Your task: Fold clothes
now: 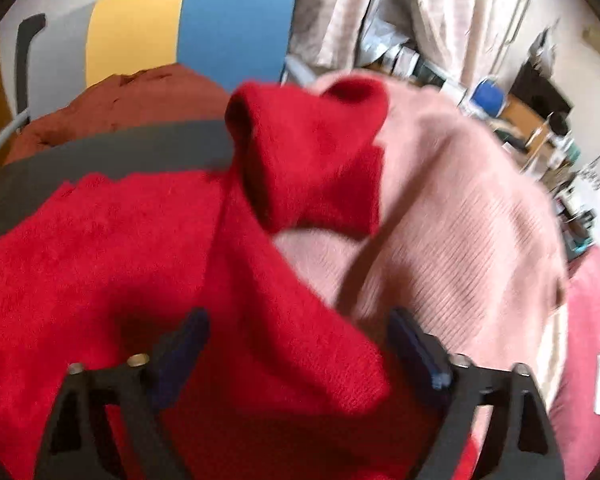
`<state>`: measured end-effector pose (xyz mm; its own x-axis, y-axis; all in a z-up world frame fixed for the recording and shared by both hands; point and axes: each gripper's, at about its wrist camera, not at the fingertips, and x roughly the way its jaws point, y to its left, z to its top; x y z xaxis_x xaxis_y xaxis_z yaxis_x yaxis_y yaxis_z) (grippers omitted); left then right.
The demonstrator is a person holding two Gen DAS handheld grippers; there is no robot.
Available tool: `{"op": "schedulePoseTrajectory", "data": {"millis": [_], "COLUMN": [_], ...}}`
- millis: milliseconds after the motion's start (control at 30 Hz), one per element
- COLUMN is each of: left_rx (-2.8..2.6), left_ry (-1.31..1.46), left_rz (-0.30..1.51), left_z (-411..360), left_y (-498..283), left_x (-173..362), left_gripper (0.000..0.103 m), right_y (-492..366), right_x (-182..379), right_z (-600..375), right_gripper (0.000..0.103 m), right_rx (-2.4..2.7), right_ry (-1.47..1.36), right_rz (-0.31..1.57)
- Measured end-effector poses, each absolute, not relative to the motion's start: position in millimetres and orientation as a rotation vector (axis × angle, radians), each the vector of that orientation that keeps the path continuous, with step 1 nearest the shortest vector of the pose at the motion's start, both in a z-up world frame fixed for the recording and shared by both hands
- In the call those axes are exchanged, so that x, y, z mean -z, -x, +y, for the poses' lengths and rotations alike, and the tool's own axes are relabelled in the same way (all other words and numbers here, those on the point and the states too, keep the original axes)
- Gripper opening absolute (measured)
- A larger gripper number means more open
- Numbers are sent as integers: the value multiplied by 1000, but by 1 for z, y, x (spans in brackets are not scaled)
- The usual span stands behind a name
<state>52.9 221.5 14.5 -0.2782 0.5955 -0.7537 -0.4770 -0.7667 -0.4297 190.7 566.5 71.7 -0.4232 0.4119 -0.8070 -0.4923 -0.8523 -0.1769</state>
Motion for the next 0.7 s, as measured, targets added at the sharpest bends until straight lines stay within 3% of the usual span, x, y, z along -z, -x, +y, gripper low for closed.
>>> {"op": "schedulePoseTrajectory", "data": {"millis": [33, 67, 100, 133, 300, 467, 700], "left_rx": [-2093, -2101, -2083, -2045, -2017, -2118, -2317], "left_ry": [1306, 1317, 1336, 1358, 1311, 1158, 1039], "left_rz": [-139, -135, -167, -211, -273, -316, -420], "left_z": [225, 227, 227, 227, 206, 144, 32], "left_y": [-54, -54, -52, -49, -38, -29, -16], "left_x": [-15, -16, -15, -13, -28, -83, -146], "left_gripper": [61, 59, 40, 21, 11, 11, 11], "right_y": [-194, -196, -200, -203, -219, -225, -206], "right_x": [-68, -64, -61, -59, -74, -118, -142], "right_z": [563, 558, 553, 549, 510, 451, 378], "right_gripper": [49, 36, 12, 7, 6, 6, 6], "right_rx": [-2266, -2261, -2261, -2266, -2386, -2591, -2837], "right_ry": [1266, 1279, 1292, 1295, 1271, 1200, 1185], "right_rz": [117, 126, 149, 186, 385, 449, 798]}}
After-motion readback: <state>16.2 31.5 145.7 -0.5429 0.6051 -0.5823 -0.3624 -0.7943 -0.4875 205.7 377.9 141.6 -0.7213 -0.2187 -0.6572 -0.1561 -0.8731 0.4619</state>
